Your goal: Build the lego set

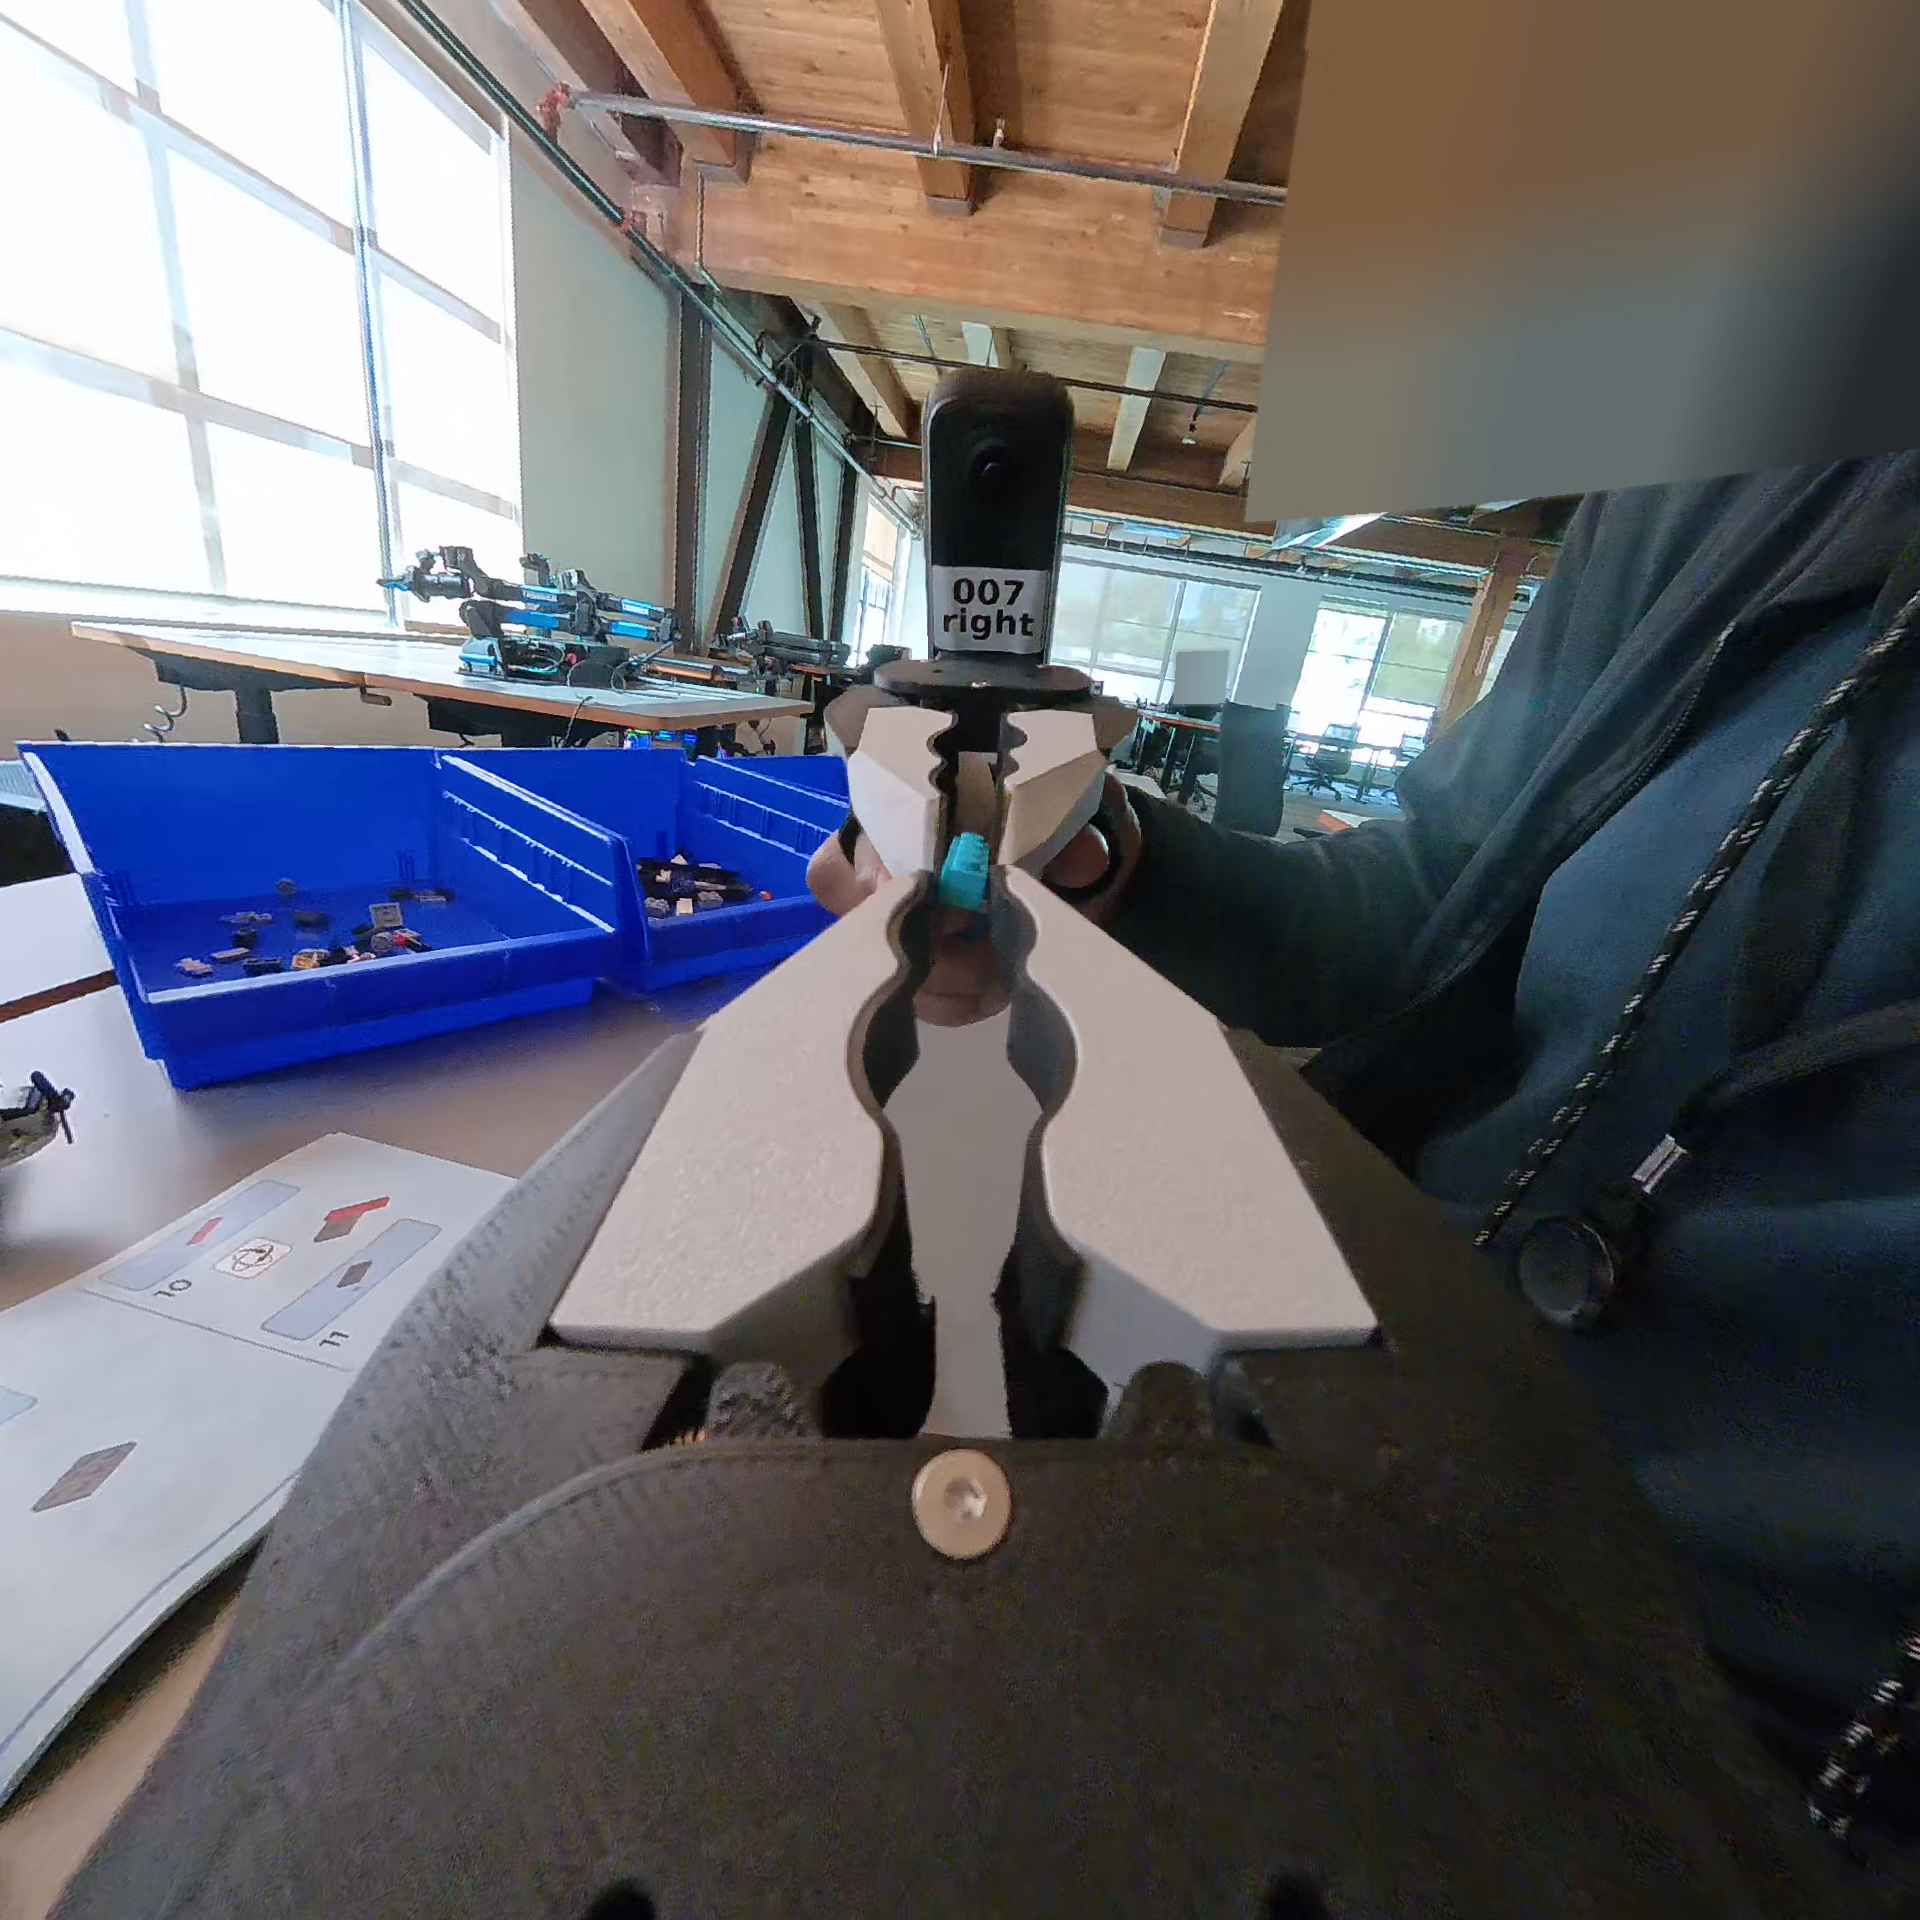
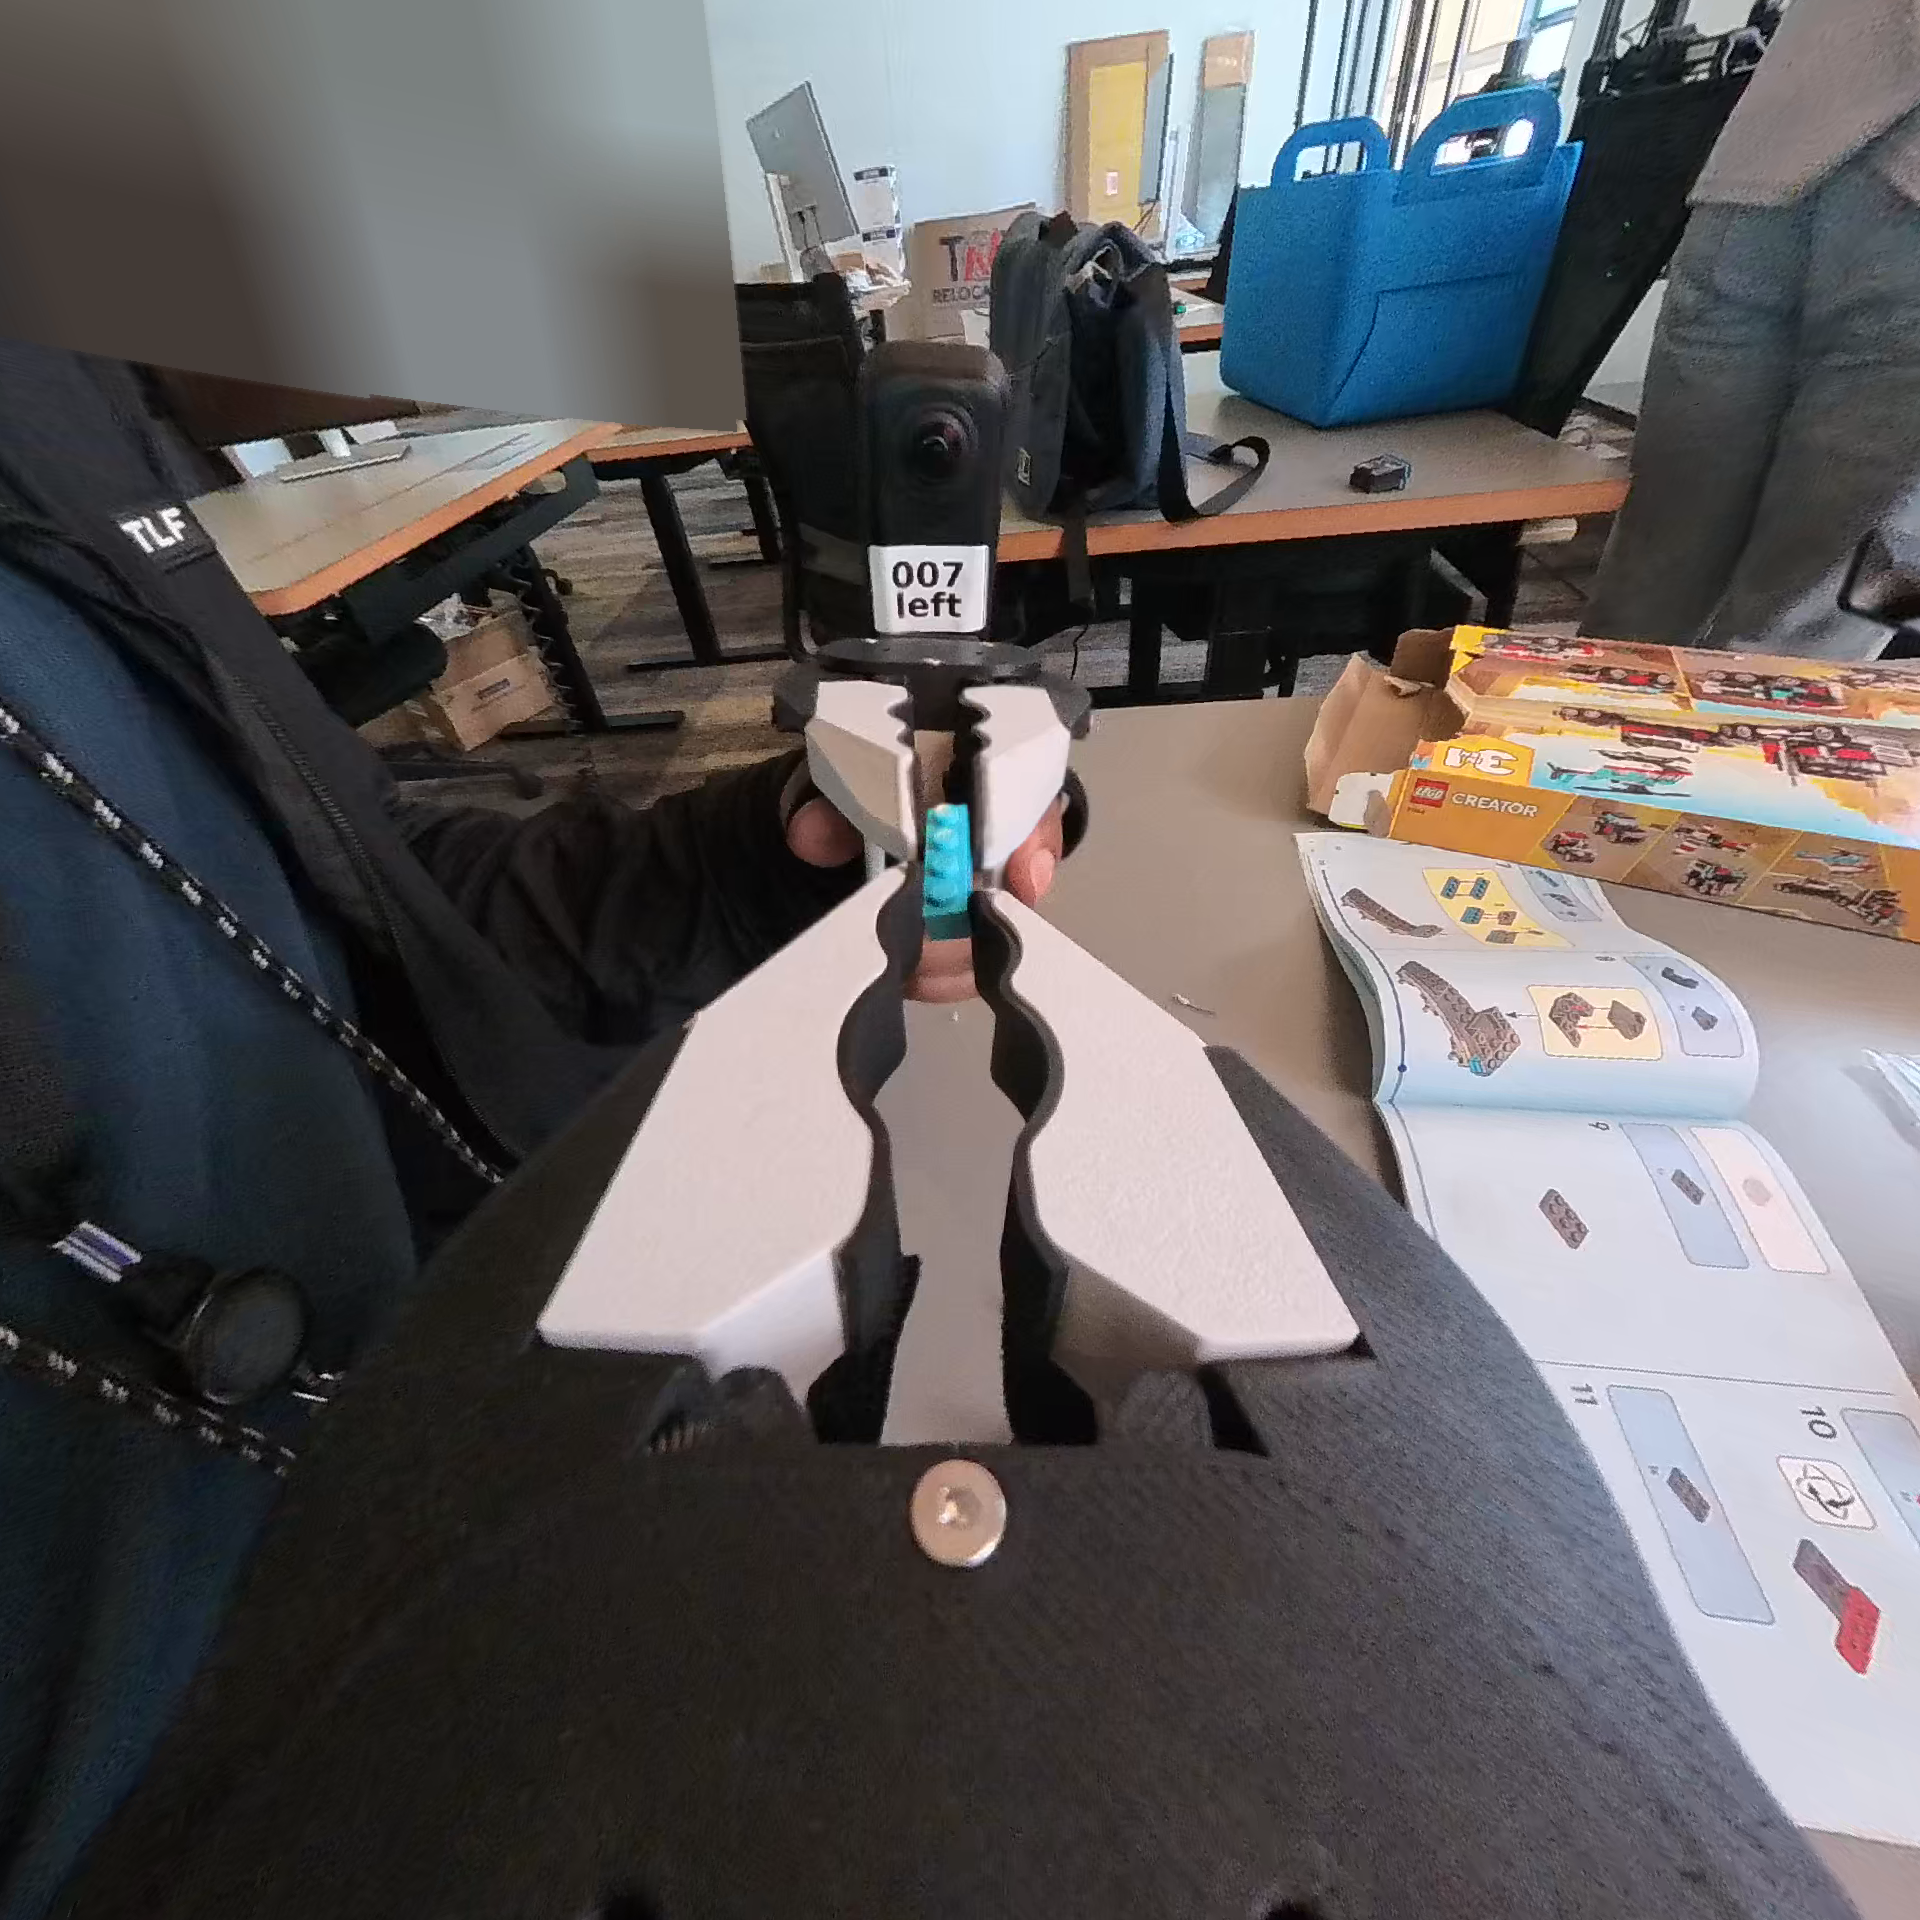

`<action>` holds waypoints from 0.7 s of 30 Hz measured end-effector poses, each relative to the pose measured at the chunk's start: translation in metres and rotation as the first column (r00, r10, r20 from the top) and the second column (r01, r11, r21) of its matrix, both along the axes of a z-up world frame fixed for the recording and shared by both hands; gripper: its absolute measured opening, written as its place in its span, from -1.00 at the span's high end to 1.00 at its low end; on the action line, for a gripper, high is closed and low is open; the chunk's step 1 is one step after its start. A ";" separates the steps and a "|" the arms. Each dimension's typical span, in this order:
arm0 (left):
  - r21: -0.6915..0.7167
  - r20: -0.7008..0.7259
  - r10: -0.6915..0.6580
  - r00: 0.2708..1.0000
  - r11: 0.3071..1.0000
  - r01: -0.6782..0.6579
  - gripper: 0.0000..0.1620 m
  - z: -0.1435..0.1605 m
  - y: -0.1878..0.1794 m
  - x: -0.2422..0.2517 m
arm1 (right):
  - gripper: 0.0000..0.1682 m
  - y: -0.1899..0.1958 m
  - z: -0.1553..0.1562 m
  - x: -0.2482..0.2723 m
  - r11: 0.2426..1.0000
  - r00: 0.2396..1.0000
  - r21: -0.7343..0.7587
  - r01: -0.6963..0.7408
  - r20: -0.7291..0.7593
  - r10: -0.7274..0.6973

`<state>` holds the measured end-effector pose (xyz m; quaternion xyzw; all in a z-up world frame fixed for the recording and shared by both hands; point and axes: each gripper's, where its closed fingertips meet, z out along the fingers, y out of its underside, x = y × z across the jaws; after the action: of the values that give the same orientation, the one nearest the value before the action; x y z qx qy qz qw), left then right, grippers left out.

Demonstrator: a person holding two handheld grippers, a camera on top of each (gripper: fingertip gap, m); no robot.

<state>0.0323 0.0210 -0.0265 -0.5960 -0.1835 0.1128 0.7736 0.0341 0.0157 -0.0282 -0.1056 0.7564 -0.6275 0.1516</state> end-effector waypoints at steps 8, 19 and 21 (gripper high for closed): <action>-0.015 -0.027 -0.003 1.000 1.000 0.002 0.91 0.000 -0.001 0.002 | 0.90 -0.001 -0.001 0.003 1.000 0.999 0.006 -0.027 0.034 0.026; -0.059 0.068 0.102 0.992 0.993 -0.098 0.91 -0.021 -0.038 -0.008 | 0.77 0.018 -0.126 -0.024 0.917 0.959 0.390 0.082 -0.282 0.034; -0.091 0.082 0.103 0.991 0.991 -0.095 0.91 -0.027 -0.034 -0.010 | 0.77 0.016 -0.148 -0.023 0.882 0.946 0.459 0.102 -0.319 0.057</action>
<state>0.0222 -0.0129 -0.0535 -0.6235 -0.2411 0.1331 0.7317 0.0110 0.0321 -0.1765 -0.1581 0.9014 -0.4013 0.0393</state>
